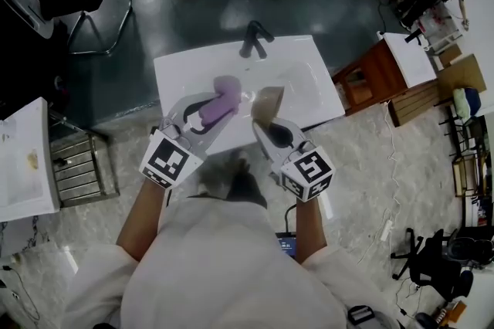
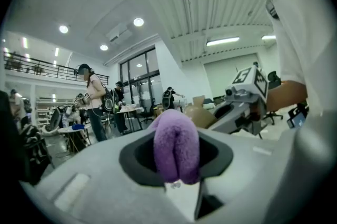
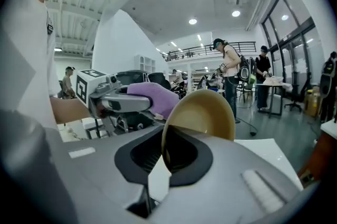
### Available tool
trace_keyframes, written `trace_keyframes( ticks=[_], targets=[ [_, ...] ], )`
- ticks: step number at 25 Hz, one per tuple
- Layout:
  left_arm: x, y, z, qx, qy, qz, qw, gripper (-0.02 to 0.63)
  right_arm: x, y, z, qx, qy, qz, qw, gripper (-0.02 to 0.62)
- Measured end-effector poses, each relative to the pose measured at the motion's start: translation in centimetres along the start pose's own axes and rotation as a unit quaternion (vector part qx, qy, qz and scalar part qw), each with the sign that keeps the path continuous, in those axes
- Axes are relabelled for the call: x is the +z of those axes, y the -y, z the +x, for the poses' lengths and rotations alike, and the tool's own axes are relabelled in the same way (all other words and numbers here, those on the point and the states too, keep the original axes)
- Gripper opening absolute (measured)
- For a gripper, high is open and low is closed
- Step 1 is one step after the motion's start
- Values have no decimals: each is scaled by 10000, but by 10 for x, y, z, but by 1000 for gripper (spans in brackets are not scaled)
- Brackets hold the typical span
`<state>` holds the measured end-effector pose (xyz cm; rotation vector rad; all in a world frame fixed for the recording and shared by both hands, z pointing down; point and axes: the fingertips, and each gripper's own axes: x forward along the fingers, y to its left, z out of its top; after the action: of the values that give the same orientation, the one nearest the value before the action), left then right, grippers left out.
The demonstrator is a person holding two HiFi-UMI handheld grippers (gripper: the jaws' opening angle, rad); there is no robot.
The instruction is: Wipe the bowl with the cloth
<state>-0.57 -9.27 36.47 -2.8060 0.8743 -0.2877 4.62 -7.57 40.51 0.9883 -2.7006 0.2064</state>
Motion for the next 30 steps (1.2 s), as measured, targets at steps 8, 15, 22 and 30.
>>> trace_keyframes(
  ticks=[8, 15, 22, 30],
  targets=[
    [14, -21, -16, 591, -146, 225, 9979, 117, 26, 27, -26, -895, -95, -383, 9952, 14],
    [18, -41, -31, 1076, -206, 153, 9939, 117, 55, 35, -40, -1210, 71, -506, 9913, 14],
    [27, -58, -50, 1450, -128, 142, 9892, 117, 67, 39, -43, -1375, 125, -532, 9890, 14],
    [32, -70, -67, 1719, -70, 159, 9850, 117, 77, 40, -53, -1506, 143, -648, 9864, 14]
  ],
)
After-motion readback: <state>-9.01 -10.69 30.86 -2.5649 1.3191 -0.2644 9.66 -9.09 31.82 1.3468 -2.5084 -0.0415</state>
